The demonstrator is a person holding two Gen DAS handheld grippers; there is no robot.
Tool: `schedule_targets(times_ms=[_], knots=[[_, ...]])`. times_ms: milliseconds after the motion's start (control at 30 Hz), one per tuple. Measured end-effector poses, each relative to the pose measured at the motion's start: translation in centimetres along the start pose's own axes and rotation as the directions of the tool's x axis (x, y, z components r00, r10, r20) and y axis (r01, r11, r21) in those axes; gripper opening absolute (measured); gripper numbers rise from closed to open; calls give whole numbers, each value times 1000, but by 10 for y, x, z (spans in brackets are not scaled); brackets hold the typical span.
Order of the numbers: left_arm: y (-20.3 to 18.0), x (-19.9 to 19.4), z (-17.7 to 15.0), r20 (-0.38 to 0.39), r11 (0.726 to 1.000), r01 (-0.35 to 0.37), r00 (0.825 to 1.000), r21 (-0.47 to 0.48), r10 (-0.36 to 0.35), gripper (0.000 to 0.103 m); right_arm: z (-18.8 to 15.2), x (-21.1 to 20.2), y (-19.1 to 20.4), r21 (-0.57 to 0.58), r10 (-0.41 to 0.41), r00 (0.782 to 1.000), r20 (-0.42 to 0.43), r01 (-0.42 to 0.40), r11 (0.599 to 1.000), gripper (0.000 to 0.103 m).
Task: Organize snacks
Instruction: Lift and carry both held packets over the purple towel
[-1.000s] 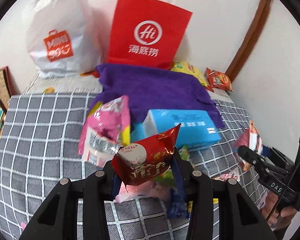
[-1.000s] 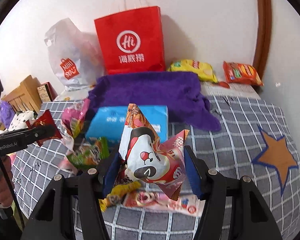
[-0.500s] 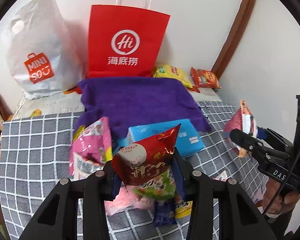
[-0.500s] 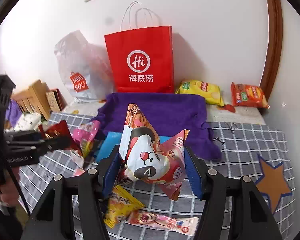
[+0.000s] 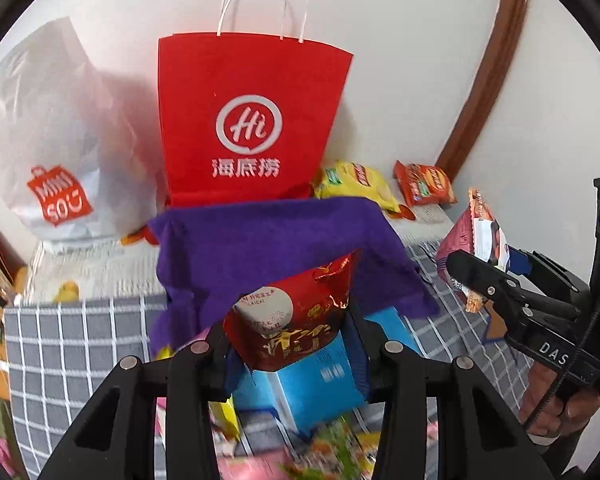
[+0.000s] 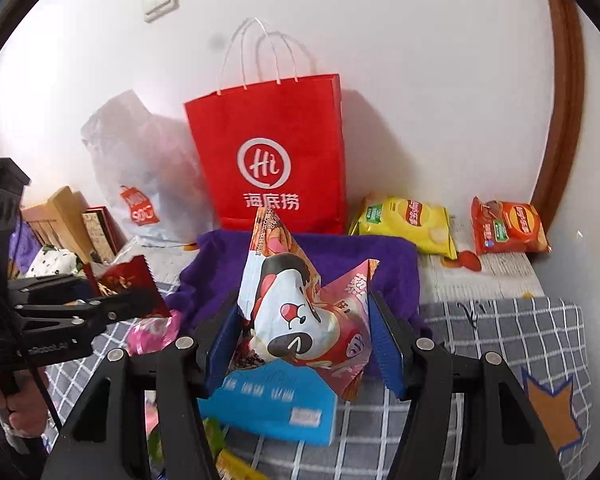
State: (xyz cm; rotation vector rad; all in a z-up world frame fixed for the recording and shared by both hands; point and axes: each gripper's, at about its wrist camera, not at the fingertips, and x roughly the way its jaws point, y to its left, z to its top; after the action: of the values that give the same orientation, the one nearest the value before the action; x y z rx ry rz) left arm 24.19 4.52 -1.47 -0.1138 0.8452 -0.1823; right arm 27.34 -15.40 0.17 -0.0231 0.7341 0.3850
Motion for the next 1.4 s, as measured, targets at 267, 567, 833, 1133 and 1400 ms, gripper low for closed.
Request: schedule_targets(times_ms=[267, 567, 833, 1133, 1400], knots=[[22, 27, 40, 18, 999, -29, 999, -14, 29, 41, 39, 48, -8, -25, -17, 1000, -10, 17, 1000, 60], [49, 76, 60, -34, 998, -40, 999, -53, 38, 41, 56, 105, -20, -22, -23, 998, -51, 22, 1000, 60], [71, 118, 57, -95, 996, -69, 993, -61, 63, 41, 41, 147, -36, -58, -68, 989, -133, 61, 996, 60], [81, 146, 51, -176, 993, -89, 982, -81, 74, 41, 22, 189, -46, -53, -105, 964, -243, 95, 994, 60], [76, 161, 45, -221, 992, -94, 972, -78, 75, 41, 12, 205, -39, -72, -107, 951, -291, 90, 993, 60]])
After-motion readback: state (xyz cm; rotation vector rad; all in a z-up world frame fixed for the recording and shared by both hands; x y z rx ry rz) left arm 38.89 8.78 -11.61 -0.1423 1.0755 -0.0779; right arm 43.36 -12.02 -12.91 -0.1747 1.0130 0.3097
